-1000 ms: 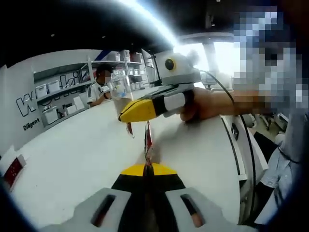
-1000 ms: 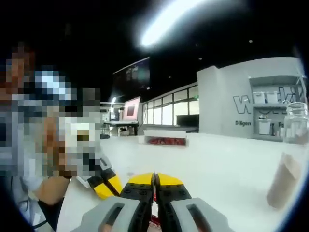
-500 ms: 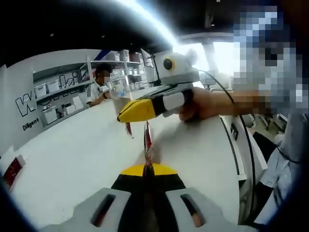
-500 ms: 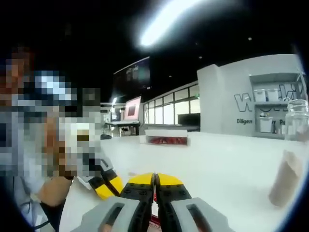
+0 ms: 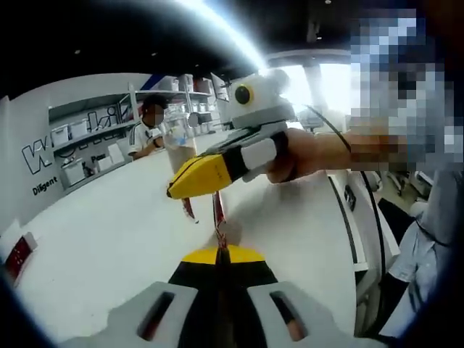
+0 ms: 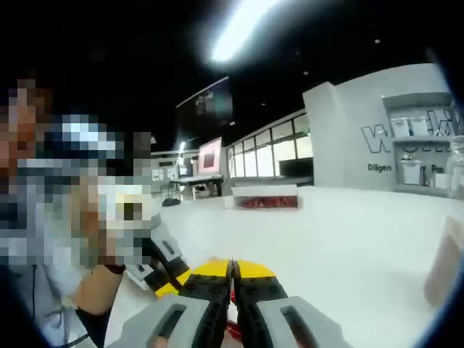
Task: Tear open the coffee pouch, take out the coffee, and pour the coffee from the pouch into the cup
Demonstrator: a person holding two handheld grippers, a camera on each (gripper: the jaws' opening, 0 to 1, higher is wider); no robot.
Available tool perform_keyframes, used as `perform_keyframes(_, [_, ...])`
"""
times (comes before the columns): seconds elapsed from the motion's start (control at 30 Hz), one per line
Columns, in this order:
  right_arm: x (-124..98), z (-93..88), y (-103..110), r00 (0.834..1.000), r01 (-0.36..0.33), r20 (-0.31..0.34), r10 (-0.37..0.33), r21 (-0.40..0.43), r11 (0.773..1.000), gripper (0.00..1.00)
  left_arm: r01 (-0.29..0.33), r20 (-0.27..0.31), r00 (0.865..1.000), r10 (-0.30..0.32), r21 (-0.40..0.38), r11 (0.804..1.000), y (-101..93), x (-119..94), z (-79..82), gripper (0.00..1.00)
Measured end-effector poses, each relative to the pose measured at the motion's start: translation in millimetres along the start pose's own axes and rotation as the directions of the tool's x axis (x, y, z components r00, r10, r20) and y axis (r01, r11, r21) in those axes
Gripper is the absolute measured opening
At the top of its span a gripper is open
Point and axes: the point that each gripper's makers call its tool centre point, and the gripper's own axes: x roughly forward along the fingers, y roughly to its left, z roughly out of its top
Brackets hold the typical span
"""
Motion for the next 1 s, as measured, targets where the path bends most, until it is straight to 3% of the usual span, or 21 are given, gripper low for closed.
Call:
perform_keyframes(0.23, [5.6, 9.4, -5.9, 1.0, 0.001, -0.006, -0.001, 0.034, 0.999, 0.03, -0.004, -0.002, 1.0, 0.004, 0.025, 1.0, -2.0, 0.5, -0.1, 0.05])
perform_keyframes(0.53, [20.9, 15.2, -6.3, 0.998, -0.004, -0.065, 0.005, 0.02, 1.0, 0.03, -0.004, -0.002, 1.0, 0.004, 0.046, 0.999, -5.0, 1.4, -0.9, 0.05])
perform_keyframes(0.7, [33.9, 26.1, -0.1, 0.997, -0.034, -0.068, 0.035, 0.009, 0.999, 0.03, 0.0, -0.001, 1.0, 0.0, 0.049, 0.999, -6.6, 1.1, -1.1, 0.05])
perform_keyframes(1.0, [54.5, 29.8, 14.3, 0.992, -0.072, -0.106, 0.072, 0.001, 0.997, 0.04, -0.004, -0.004, 1.0, 0.004, 0.03, 1.0, -7.6, -0.1, -1.8, 0.05])
